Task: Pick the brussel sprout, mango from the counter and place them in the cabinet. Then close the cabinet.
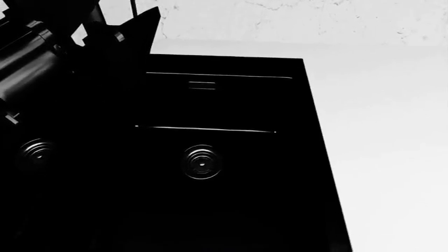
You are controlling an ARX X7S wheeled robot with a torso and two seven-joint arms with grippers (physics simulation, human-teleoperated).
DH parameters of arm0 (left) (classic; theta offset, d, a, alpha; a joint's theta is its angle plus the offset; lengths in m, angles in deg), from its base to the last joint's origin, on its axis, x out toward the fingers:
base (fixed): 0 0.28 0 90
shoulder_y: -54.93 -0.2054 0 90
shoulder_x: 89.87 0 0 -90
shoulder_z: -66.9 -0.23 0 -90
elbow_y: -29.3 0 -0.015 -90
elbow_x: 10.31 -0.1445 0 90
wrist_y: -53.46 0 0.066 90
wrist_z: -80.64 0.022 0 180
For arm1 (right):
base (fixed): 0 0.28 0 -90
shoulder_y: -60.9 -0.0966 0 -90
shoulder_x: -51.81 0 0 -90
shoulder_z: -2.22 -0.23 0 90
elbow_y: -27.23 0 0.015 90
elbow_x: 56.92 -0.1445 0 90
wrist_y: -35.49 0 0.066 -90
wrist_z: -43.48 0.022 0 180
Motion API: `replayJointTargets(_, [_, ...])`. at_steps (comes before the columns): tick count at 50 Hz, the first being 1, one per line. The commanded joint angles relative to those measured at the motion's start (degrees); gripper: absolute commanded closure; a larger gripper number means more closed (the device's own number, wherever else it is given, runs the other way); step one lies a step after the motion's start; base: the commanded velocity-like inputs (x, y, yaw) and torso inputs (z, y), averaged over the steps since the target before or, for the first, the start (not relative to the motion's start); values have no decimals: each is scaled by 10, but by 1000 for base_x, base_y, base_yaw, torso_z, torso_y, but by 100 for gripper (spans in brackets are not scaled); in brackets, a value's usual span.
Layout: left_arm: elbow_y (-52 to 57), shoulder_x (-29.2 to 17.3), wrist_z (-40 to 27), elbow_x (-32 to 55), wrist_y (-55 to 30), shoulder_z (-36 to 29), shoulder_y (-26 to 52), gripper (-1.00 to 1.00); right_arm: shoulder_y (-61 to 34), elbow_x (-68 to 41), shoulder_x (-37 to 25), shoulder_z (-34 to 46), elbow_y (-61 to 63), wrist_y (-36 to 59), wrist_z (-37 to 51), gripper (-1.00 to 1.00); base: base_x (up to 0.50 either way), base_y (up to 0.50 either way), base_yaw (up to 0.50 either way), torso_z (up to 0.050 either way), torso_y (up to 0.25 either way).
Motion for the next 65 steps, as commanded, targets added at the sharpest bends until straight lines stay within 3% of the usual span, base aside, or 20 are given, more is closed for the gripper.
replayJointTargets(1, [-1,0,-1,3,1,1,0,-100,61,-61,-3,50,-484,81,-93,-100,16,1,0,0,0])
replayJointTargets(12, [-5,2,-3,6,-1,-2,6,-100,-6,-75,14,47,-638,72,-9,-100,5,1,1,0,-10])
replayJointTargets(24, [-7,4,-2,5,-3,-4,11,-100,-11,-117,6,75,-639,87,10,-100,7,4,5,0,-11])
replayJointTargets(31, [-9,3,-5,14,-1,-2,8,-100,-17,-134,7,80,-635,80,8,-100,2,1,2,0,223])
replayJointTargets(42, [-6,1,-7,16,1,0,8,-100,20,-137,-28,69,-484,158,-25,-100,0,0,0,0,250])
replayJointTargets(65, [-9,3,-8,15,3,-1,12,-100,60,-152,-65,43,-308,239,-43,-100,0,0,0,0,250])
